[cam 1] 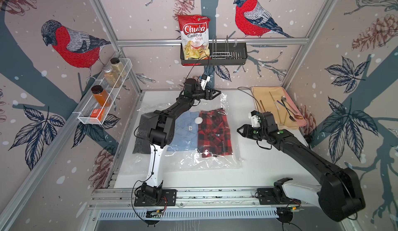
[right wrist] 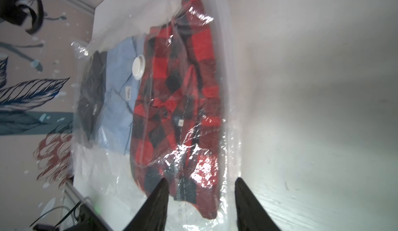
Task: Place the folded shirt into the vacuum bag
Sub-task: Adjust the vacuum bag at the center of the board.
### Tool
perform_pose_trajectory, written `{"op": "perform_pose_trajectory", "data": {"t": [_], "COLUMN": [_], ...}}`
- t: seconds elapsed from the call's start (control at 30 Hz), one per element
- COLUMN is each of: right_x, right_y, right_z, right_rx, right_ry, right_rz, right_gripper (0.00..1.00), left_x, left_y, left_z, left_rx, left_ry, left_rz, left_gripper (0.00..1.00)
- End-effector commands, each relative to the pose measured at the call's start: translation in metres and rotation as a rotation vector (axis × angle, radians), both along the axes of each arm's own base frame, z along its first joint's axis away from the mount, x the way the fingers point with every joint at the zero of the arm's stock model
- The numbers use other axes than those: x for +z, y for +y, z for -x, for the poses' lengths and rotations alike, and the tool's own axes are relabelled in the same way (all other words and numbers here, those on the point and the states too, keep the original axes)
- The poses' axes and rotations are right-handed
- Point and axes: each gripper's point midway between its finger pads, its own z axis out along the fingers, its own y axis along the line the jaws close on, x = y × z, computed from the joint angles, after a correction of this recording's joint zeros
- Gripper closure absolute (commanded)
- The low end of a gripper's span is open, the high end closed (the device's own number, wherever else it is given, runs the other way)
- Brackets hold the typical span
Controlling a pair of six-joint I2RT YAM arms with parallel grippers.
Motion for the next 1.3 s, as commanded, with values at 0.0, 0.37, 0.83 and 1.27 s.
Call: {"op": "perform_pose_trajectory", "data": {"t": [0.0,0.37,0.83,1.27], "right_x": [0.013,-0.074,-0.033,-0.003], "right_y": [0.037,0.014,-0.014,0.089], "right_z": [0.008,-0.013,-0.061,-0.151], "right_rx": [0.131,0.028,-0.104,0.152], "right_ry": [-0.042,0.093,-0.056,-0.116], "right_rz": [-0.123,0.01,0.062,-0.386], "right_gripper": [0.49,0.48,0.43,0.36], "left_x": [0.025,0.003,-0.031,-0.051], "left_y": [0.015,0.097,0.204,0.286], "left_z": [0.002,0.06,0.134,0.149], "left_rx": [0.097,0.48,0.843,1.087], "left_ry": [-0.074,-0.065,-0.08,-0.034], "left_rz": [-0.025,-0.192,-0.39,-0.424], "left_gripper": [0.19,0.09,0.03,0.03]}}
